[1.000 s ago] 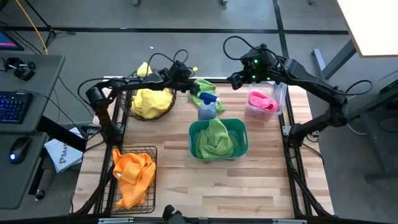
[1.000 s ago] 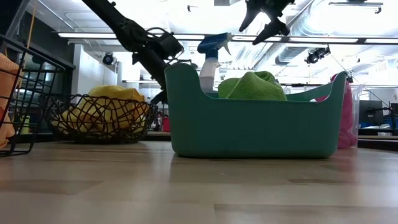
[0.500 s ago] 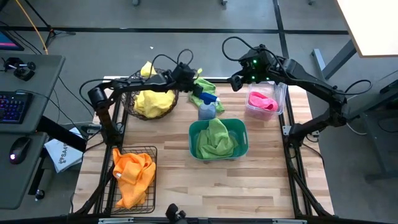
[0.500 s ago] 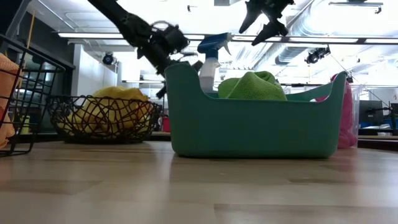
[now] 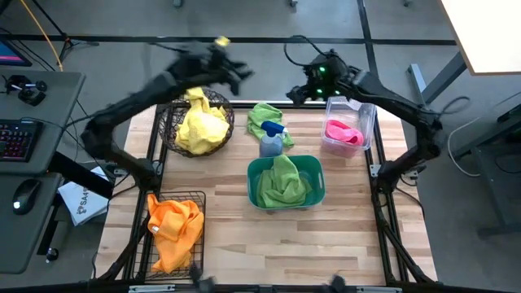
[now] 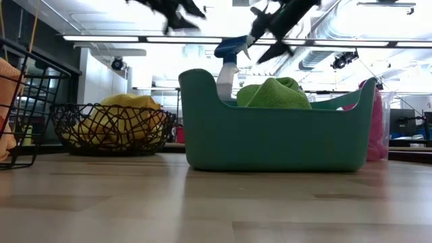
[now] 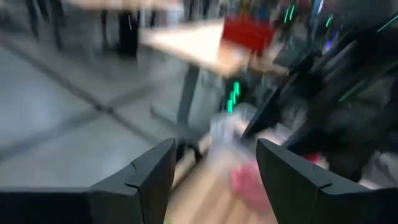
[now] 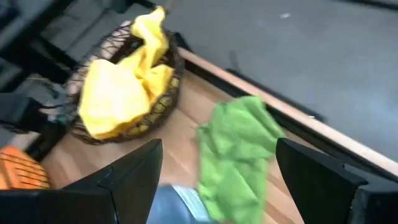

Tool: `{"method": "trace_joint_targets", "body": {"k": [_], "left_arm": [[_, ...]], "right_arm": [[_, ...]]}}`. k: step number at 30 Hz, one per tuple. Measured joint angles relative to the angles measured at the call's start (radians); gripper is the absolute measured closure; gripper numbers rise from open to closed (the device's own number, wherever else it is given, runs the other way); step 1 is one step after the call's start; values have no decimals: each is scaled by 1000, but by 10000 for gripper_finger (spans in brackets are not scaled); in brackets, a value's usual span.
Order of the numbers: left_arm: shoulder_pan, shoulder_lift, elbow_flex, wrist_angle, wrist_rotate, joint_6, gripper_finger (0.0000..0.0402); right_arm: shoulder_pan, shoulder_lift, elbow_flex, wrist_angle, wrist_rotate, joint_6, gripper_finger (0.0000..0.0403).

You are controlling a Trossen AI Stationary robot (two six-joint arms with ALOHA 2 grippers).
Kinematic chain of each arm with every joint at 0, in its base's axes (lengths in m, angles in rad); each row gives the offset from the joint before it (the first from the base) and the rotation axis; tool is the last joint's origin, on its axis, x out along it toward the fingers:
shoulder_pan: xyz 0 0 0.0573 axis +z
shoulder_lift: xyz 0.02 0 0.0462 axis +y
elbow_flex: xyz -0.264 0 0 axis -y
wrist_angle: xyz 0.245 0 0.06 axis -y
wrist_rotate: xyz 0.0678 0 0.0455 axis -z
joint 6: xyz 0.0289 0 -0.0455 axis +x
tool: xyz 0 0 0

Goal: Sort microfiber towel by color & place in baskets
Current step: Put the green towel into the blue bin

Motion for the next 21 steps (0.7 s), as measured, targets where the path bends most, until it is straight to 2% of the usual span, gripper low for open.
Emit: {"method": "trace_joint_targets", "body": {"k": [3, 7, 10, 15, 21], "left_arm": [[41, -130, 3, -19, 1, 7, 192], [62, -264, 1, -62, -3, -1, 192], [55, -335, 1, -89, -2, -9, 192], [36, -384, 0, -112, -3, -71, 192], [21, -398, 0, -109, -4, -129, 192]], "right_arm": [[-33, 98, 0, 88, -103, 1, 94], [-43, 233, 0, 134, -153, -28, 94], [-30, 328, 0, 131, -155, -62, 94], [-4, 441, 0, 130, -156, -101, 94], [20, 515, 0, 104, -79, -103, 94]]}}
